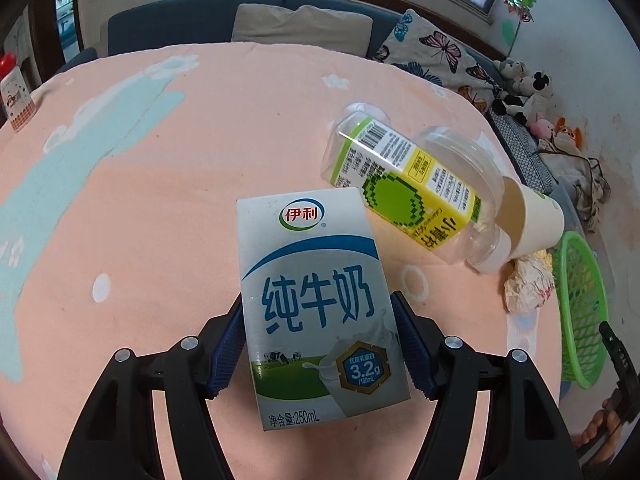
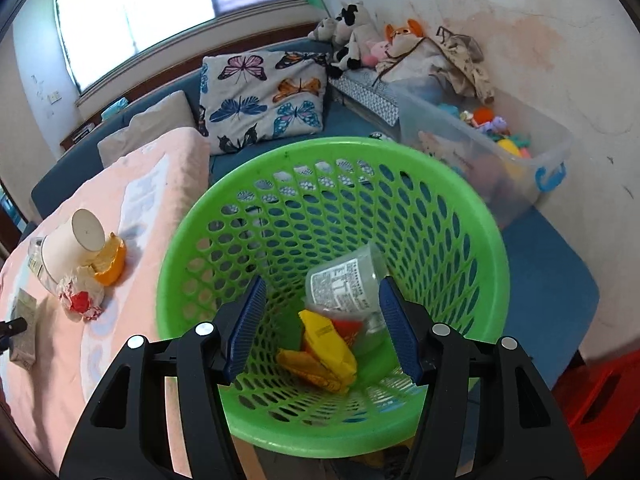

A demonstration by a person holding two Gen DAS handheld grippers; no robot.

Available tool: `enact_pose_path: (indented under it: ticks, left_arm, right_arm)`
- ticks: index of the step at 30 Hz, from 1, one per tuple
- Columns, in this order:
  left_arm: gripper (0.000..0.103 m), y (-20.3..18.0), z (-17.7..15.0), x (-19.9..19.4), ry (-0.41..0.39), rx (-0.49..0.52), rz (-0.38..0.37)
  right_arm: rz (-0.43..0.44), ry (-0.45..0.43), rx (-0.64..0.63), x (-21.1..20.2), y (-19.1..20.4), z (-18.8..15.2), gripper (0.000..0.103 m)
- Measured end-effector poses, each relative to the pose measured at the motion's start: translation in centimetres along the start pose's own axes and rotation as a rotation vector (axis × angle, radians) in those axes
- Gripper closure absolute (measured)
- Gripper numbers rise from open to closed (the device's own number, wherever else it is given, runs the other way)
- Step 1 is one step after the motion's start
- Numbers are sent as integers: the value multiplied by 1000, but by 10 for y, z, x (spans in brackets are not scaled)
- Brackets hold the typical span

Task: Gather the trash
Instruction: 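Carry the white milk carton toward the green basket with the left gripper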

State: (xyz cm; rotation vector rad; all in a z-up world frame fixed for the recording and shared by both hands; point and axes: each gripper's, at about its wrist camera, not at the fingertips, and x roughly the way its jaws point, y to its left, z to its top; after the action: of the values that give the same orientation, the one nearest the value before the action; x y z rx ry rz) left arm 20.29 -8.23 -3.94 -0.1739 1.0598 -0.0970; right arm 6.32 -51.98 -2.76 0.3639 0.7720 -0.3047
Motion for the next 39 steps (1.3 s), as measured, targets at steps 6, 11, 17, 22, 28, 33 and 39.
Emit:
enact_pose_path:
  ticks: [6, 11, 17, 22, 28, 33, 39]
  left_arm:
    - [37, 2, 1, -13, -26, -2, 6]
    - [37, -4, 2, -20, -36, 15, 2]
    - [37, -12, 3, -22, -37, 28, 1]
    - [37, -18, 4, -25, -44, 39, 2]
    - [37, -29, 5, -29, -48, 51, -20]
    - [37, -38, 8, -34, -54, 72, -48]
    - [37, -59, 14, -34, -51, 115, -73]
  right_arm:
    - [20, -6, -22, -1, 6, 1, 43]
    - [24, -3, -52, 1, 8, -1, 43]
    - [33, 5, -71, 3, 9, -2, 43]
    - [37, 9, -91, 4, 12, -5, 43]
    - [53, 20, -96, 6, 15, -8, 41]
    - [64, 23, -111, 6, 20, -12, 41]
    - [77, 24, -135, 3, 28, -13, 40]
